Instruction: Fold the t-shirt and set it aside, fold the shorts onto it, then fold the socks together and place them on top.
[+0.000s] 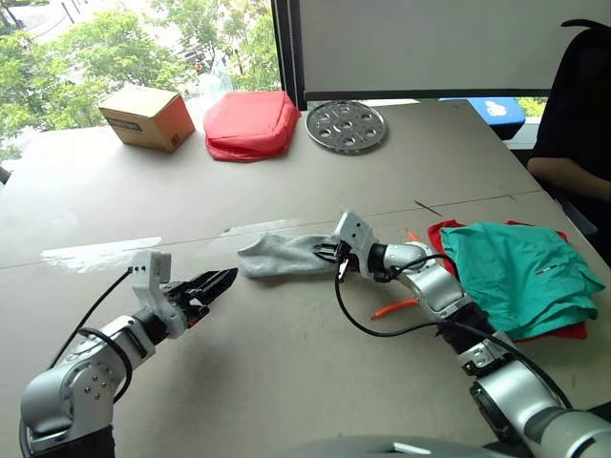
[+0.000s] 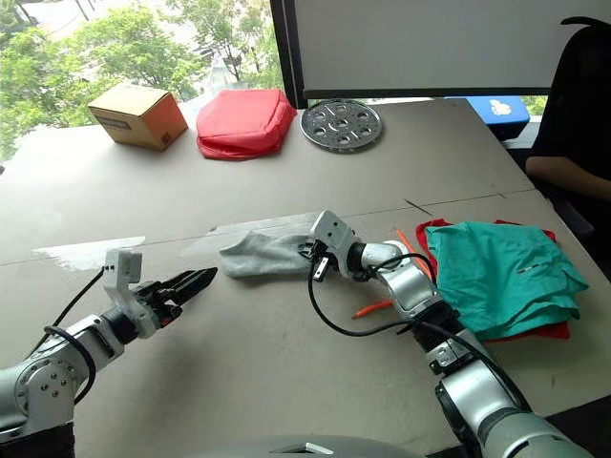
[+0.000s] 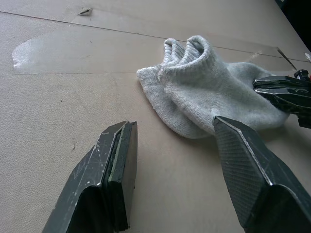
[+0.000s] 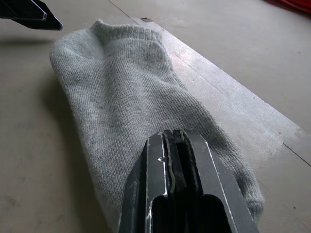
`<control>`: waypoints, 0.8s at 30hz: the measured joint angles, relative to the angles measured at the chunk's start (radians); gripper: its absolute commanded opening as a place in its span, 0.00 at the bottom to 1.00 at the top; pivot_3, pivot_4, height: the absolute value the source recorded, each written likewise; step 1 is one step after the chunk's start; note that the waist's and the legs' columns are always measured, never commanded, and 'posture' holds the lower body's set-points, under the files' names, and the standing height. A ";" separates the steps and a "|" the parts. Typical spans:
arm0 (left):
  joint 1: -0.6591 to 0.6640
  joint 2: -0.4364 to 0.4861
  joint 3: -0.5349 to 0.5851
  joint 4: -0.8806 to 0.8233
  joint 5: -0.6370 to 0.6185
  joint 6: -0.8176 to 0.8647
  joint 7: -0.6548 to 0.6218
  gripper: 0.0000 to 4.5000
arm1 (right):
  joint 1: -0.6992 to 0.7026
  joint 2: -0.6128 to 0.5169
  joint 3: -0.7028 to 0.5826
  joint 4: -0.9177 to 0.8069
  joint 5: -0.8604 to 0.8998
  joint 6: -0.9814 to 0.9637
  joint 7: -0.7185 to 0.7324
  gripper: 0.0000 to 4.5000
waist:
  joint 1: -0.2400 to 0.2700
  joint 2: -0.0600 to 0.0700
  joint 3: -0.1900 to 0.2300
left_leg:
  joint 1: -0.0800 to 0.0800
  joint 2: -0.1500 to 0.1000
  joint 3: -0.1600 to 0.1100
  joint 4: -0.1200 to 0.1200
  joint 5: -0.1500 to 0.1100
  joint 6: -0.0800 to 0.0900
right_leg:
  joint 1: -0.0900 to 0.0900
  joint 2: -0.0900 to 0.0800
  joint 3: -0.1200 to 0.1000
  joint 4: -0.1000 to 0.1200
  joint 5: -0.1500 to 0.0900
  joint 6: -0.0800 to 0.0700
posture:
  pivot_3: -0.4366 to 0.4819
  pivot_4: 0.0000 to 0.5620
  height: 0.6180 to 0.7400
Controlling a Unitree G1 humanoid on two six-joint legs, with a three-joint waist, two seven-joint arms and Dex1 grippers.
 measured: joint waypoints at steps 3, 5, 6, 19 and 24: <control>-0.033 -0.035 0.001 0.003 -0.033 0.022 0.053 0.60 | 0.038 -0.028 -0.044 -0.109 0.050 0.015 0.035 0.37 | 0.001 0.000 0.000 | 0.000 0.000 -0.001 0.000 0.000 0.000 | 0.000 0.000 -0.001 0.000 0.000 0.001 | 0.48 0.27 1.00; -0.054 -0.054 0.001 0.004 -0.068 0.050 0.088 0.60 | 0.089 -0.066 -0.062 -0.224 0.098 0.047 0.073 0.56 | 0.001 0.000 0.000 | -0.001 0.000 -0.001 0.000 0.000 0.000 | 0.000 0.000 -0.001 0.000 0.000 0.001 | 0.48 0.27 1.00; -0.058 -0.060 0.000 0.004 -0.081 0.062 0.102 0.60 | 0.110 -0.082 -0.067 -0.262 0.114 0.061 0.084 0.70 | 0.000 0.000 0.000 | 0.000 -0.001 -0.001 -0.001 0.000 0.000 | 0.000 0.000 -0.001 0.000 0.000 0.001 | 0.48 0.27 1.00; -0.147 -0.090 -0.091 0.018 -0.070 0.096 0.267 0.60 | 0.351 -0.217 -0.186 -0.625 0.224 0.213 0.027 0.99 | 0.030 0.004 -0.001 | 0.001 -0.002 -0.001 0.002 0.000 0.000 | 0.004 0.000 -0.002 0.000 0.000 0.000 | 0.48 0.27 1.00; -0.209 -0.132 -0.169 0.018 0.013 0.089 0.374 0.60 | 0.382 -0.224 -0.197 -0.683 0.242 0.248 -0.003 0.99 | 0.046 0.012 -0.004 | 0.003 -0.003 -0.004 0.005 0.000 0.000 | 0.008 0.000 -0.003 0.000 -0.003 0.004 | 0.48 0.27 1.00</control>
